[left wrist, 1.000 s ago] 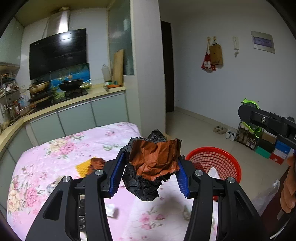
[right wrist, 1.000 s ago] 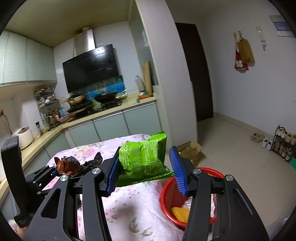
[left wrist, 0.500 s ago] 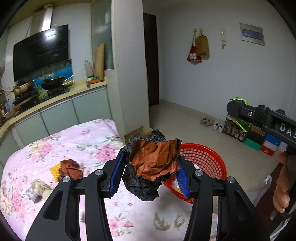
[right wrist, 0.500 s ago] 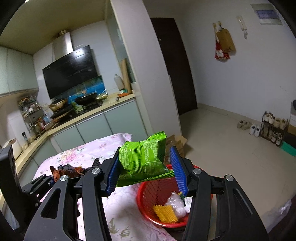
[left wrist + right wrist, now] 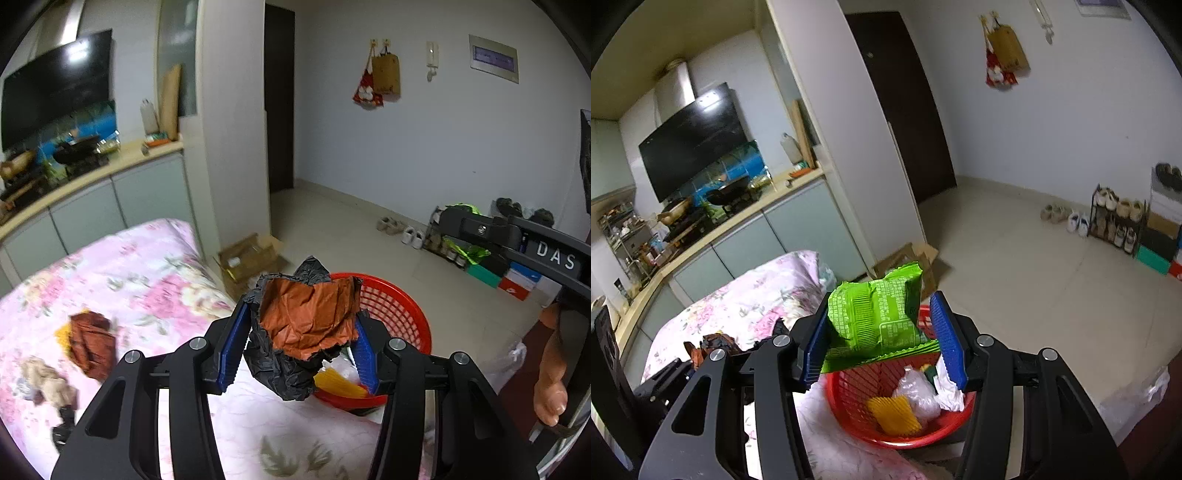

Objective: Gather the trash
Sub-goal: 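Carry the cloths and green packet with both tools over the red basket, then open both tools to drop the cloths and packet into the basket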

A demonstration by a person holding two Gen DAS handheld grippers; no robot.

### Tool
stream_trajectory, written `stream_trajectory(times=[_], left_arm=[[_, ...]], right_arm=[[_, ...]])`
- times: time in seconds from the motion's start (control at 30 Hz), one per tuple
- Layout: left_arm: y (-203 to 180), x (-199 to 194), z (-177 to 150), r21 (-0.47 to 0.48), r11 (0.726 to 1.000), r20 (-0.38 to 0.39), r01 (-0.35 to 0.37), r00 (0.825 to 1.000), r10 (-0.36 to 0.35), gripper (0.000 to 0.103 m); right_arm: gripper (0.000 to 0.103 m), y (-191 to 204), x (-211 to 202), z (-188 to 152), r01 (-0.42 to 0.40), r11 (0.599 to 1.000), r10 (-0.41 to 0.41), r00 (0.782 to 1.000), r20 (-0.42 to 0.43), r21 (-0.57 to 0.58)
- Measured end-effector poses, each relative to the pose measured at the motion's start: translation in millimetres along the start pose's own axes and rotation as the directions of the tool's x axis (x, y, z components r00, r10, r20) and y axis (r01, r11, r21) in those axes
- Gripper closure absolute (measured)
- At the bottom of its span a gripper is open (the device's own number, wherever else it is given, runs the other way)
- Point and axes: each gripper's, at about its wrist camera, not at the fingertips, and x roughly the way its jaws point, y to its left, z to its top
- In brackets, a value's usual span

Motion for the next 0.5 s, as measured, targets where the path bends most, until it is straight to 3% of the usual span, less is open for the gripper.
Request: stream_trajectory(times=[0.27,0.5], left_arm=[[-5,41,-7,-0.042,0.995,-0.101,0.087,0.991,-0.091,0.055],[-13,74,-16,-0.088,0.986,-0.187,0.141,0.97,-0.156,0.054]], right_arm=[[0.053,-21,34,-7,-0.001,0.998,0.008,0.995,-0.102,0.07],[0.052,-43,65,-19,0.031,0.991,-0.006,0.982,-0.189,0.133]])
